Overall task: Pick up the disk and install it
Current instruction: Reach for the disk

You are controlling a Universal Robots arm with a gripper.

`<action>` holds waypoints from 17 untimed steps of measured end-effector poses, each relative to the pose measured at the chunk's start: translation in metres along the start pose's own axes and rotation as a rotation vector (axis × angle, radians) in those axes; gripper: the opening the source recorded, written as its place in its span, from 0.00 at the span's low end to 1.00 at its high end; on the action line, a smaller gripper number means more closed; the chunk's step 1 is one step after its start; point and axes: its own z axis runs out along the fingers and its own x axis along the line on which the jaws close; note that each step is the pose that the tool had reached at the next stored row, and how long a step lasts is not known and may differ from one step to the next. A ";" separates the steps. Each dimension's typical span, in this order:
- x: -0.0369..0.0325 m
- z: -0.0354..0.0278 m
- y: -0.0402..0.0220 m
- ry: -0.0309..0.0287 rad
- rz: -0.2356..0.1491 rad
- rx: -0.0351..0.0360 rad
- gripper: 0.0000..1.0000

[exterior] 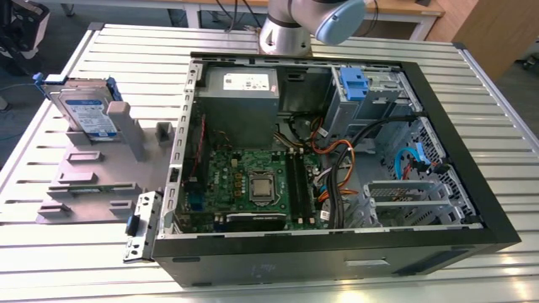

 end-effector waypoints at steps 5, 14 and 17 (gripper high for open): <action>0.0016 0.0000 -0.0001 0.0000 0.000 0.0000 0.11; 0.0044 0.0000 -0.0004 -0.0001 0.000 0.0000 0.11; 0.0053 -0.0001 -0.0004 0.0000 0.000 0.0000 0.11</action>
